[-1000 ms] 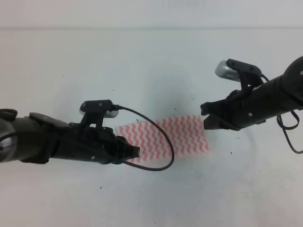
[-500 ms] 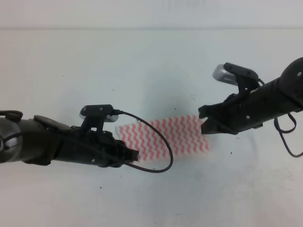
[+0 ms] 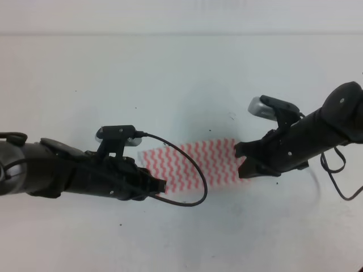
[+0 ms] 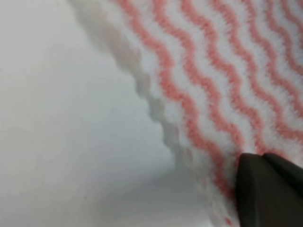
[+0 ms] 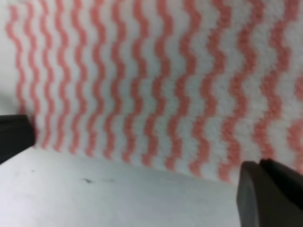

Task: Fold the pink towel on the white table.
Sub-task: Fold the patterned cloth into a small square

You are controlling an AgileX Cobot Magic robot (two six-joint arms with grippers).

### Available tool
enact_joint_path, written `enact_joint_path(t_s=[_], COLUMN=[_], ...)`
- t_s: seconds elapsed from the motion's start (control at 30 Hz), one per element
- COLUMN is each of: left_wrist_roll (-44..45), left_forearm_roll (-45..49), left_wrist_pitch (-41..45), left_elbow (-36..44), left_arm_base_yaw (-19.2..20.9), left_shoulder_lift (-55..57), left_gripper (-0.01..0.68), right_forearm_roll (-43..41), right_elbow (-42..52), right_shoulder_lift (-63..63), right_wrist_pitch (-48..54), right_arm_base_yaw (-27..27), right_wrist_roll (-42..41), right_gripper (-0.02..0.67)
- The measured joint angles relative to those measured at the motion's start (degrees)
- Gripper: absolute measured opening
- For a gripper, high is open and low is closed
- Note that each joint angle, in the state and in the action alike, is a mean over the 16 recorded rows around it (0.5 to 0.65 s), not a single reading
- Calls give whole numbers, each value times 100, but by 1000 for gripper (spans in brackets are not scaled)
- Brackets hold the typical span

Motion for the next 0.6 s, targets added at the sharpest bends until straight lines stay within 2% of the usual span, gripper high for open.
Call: enact_joint_path(t_s=[0.27, 0.6], left_wrist_roll=[3, 6], left_forearm_roll=[15, 22], left_wrist_pitch=[2, 8], left_elbow=[-2, -5], left_arm_base_yaw=[0, 0], left_shoulder_lift=[3, 6], left_gripper=[-5, -5], right_forearm_roll=[-108, 430], right_elbow=[-1, -212], right_shoulder_lift=[197, 103], right_wrist_pitch=[15, 172], right_arm_base_yaw=[0, 59], right_wrist_roll=[-15, -439], right_gripper=[-18, -18])
